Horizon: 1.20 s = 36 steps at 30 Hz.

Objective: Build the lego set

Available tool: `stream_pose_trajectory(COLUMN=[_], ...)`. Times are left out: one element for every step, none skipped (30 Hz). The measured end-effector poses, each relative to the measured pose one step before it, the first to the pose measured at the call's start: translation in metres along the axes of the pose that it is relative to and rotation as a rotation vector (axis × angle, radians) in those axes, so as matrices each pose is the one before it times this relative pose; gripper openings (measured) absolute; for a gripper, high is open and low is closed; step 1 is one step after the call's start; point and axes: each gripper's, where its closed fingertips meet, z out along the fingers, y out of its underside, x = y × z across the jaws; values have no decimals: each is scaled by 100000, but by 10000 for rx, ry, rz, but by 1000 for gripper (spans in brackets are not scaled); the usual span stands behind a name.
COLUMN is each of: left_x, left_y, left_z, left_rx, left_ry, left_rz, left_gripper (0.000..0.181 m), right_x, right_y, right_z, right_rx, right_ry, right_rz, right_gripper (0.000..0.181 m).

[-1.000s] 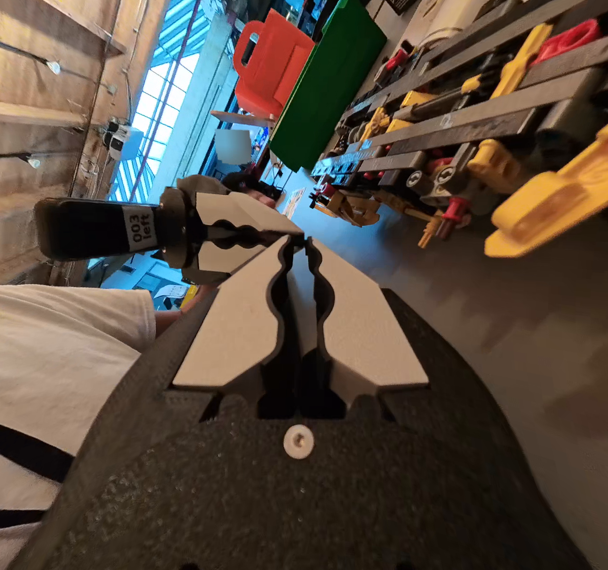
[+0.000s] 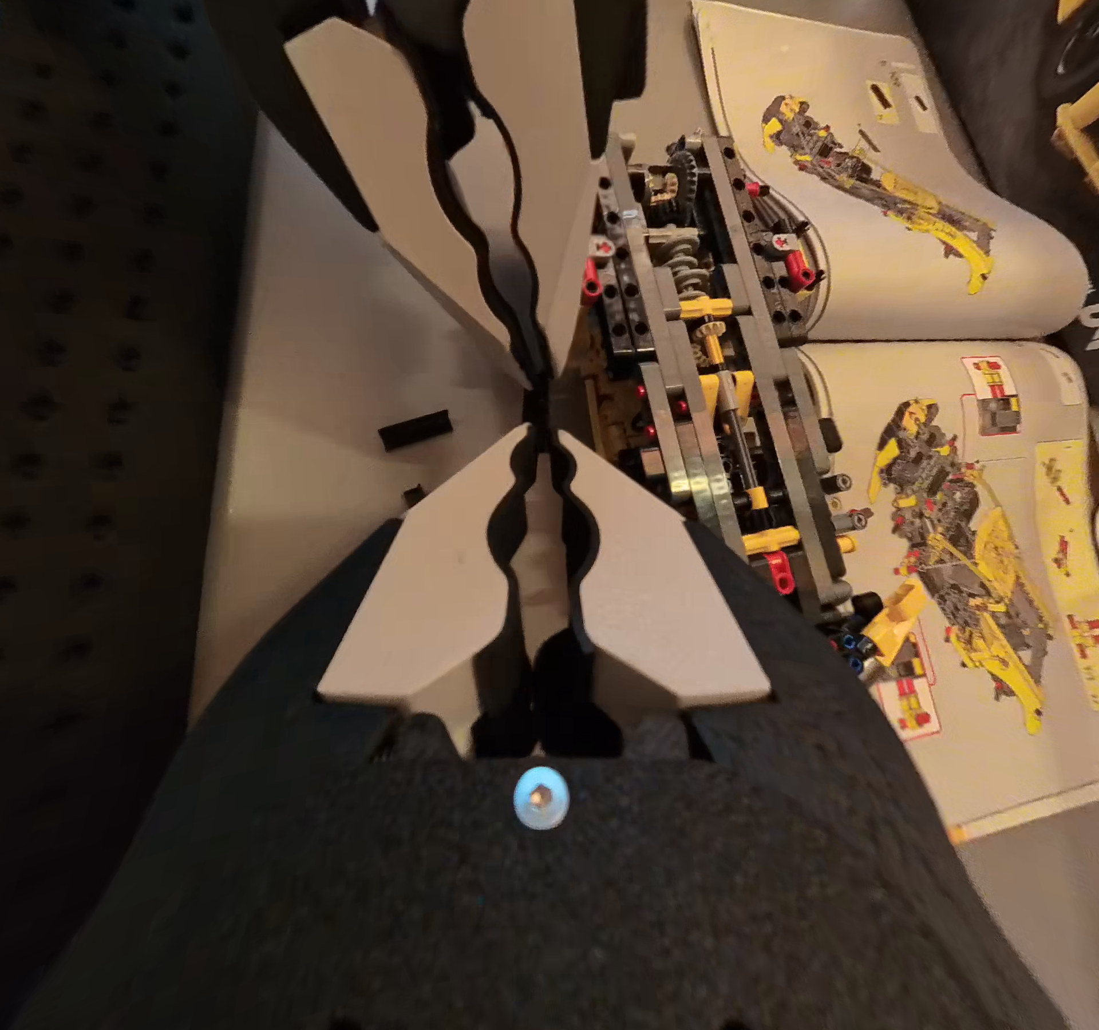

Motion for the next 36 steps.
stream_pose_trajectory(left_x=[69,-12,33,3,-32,-69,-168,-243,-174,-123,-143,-177,-217,-287,-263,-201,-106,-50,-1,-72,-122,-82,-62,0,11,-129,-215,-108,-6,-2,19,-2,-89,-77,-74,-98], left_y=[114,139,151,123,53,74,73,-63,-201,-258,-221,-89,137,244,176,30,-68,-53,19,69,189,228,96,6,-32,-55,31,29,-34,-2,34,39,-2,-46,-144,-133], left_z=[79,103,88,44,-15,-27,-66,-109,-145,-154,-100,-33,35,91,86,9,-65,-78,-42,31,128,178,179,146,111,91,118,120,113,68,31,14,9,-32,-111,-157], left_rx=[-60,-108,-116,-93,-72,-119,-151,-88,-10,17,-19,-111,-270,-358,-331,-248,-196,-212,-255,-290,-348,-360,-260,-172,-117,-84,-110,-101,-40,-40,-72,-82,-66,-12,65,100], left_ry=[120,77,113,80,40,49,38,66,162,248,299,320,308,227,175,160,189,222,217,125,78,92,95,115,95,-21,-90,-42,5,-33,-65,-84,-123,-108,-95,-86], left_rz=[-87,-117,-108,-20,60,51,-9,-62,-100,-136,-142,-120,-83,-31,14,2,-49,-68,-24,45,64,54,33,7,20,41,24,-5,-32,12,58,62,49,11,-35,-83], left_gripper=[3,3,3,3,2,2,2,2,2,2,2,2,2,2,2,2,2,1,2,2,2,2,2,2,2,2,2,2,2,2,2,2,2,2,2,2], right_x=[48,98,117,116,125,162,330,535,730,934,935,800,462,324,261,91,-37,-26,22,161,178,126,-23,-107,88,155,72,177,52,36,-13,-44,-12,152,-12,-51], right_y=[35,120,18,-35,-16,-204,-478,-446,-382,-169,160,337,335,260,200,163,81,-46,-31,-36,-63,-76,-25,150,243,-82,-19,60,143,87,3,-20,19,79,78,56], right_z=[85,159,130,101,31,-138,-316,-467,-452,-285,-33,216,422,481,462,376,227,98,41,53,139,251,345,426,398,134,-20,-85,12,33,19,28,3,-24,-33,-94], right_rx=[17,-30,12,46,4,74,204,157,113,-1,-187,-250,-167,-153,-171,-121,-54,58,58,26,34,30,29,-47,-128,82,79,36,-8,12,50,81,46,21,43,35], right_ry=[-179,-115,-66,-35,-21,-11,49,101,162,219,148,-9,-253,-343,-312,-317,-316,-315,-299,-195,-131,-133,-187,-199,-40,107,87,146,77,89,68,71,57,127,37,9], right_rz=[87,84,19,6,-31,-85,-75,-25,64,26,-127,-159,11,108,38,-74,-89,-36,51,70,71,42,22,55,30,-66,-114,-83,-96,-125,-75,-76,-79,-100,-120,-137], right_gripper=[2,2,2,3,3,5,11,18,30,46,54,58,69,80,86,88,87,86,85,85,85,84,82,82,82,82,80,74,74,74,74,74,72,64,63,61])
